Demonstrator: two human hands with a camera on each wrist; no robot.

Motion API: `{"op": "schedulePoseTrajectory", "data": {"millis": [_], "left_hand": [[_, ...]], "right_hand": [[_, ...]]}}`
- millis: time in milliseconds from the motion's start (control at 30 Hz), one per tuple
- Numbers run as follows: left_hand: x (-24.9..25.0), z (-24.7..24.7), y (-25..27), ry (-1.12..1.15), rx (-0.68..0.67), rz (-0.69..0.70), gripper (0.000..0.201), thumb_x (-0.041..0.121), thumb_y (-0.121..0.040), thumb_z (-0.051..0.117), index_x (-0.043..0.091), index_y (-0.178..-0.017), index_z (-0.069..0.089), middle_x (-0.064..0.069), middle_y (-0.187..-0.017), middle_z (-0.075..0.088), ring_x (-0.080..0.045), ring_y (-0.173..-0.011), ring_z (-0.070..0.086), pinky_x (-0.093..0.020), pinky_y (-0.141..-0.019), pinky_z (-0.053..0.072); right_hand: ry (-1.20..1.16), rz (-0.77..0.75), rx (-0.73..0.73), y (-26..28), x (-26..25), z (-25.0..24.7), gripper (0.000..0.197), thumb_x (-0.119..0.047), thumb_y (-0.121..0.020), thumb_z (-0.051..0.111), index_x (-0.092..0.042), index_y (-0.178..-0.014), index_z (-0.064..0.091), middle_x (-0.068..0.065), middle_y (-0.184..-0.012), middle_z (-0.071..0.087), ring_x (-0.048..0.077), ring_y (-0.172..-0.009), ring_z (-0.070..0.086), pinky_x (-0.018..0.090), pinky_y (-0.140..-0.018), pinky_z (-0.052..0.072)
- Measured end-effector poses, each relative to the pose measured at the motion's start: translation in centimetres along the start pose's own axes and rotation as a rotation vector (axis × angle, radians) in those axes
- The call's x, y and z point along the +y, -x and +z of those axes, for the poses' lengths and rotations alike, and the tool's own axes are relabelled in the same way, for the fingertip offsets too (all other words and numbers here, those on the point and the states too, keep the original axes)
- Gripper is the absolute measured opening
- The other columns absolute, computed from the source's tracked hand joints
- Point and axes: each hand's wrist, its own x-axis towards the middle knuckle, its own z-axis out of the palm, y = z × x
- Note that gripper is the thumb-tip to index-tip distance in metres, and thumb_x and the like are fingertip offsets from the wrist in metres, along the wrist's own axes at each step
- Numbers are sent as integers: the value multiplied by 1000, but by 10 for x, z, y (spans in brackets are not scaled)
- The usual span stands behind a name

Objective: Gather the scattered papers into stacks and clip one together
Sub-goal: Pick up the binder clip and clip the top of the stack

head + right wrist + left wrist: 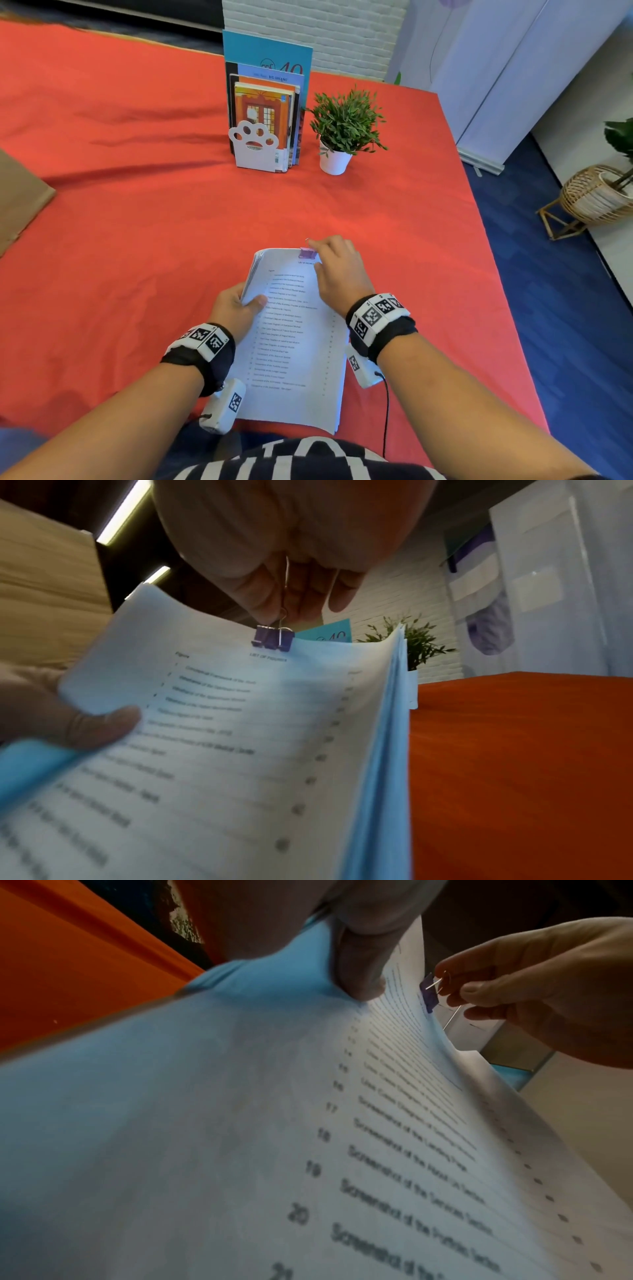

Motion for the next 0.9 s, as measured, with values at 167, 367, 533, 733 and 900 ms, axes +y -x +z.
{"op": "schedulePoseTrajectory", "data": {"millis": [167,367,533,733,900], "left_hand": [[3,-5,-3,38,31,-4,14,8,-89,57,19,-94,64,6,-78,66,-12,-69,62,-22,-56,45],[9,-7,3,39,-2,42,18,8,-90,56,23,-94,66,3,-81,69,-11,-69,64,-17,-50,48],[12,-10,9,28,-31,85,23,6,-89,56,25,-86,69,9,-69,71,-7,-68,65,-19,-58,49],[27,-24,-11,122,164,120,16,5,-87,59,11,-101,65,-6,-85,67,-21,-75,63,-25,-67,49],[30,-49,-46,235,309,88,19,9,-84,63,9,-103,64,-15,-99,67,-24,-83,62,-41,-84,52]], "right_hand": [[54,-201,-47,19,-4,12,43,6,-68,57,-10,-106,67,6,-94,65,29,-82,58,39,-68,49],[-85,-31,-14,0,-11,1,58,-13,-79,58,-9,-136,45,8,-124,55,25,-113,49,37,-102,40],[-125,30,-155,-12,-18,-20,62,-32,-84,57,-23,-141,36,-10,-96,55,16,-112,50,42,-116,22],[-67,267,12,-5,-13,-6,82,-20,-83,54,-23,-151,7,1,-158,15,21,-148,4,45,-119,-1],[-678,523,-290,17,-10,1,60,-17,-95,45,-19,-147,15,-7,-131,41,9,-120,41,21,-102,29]]}}
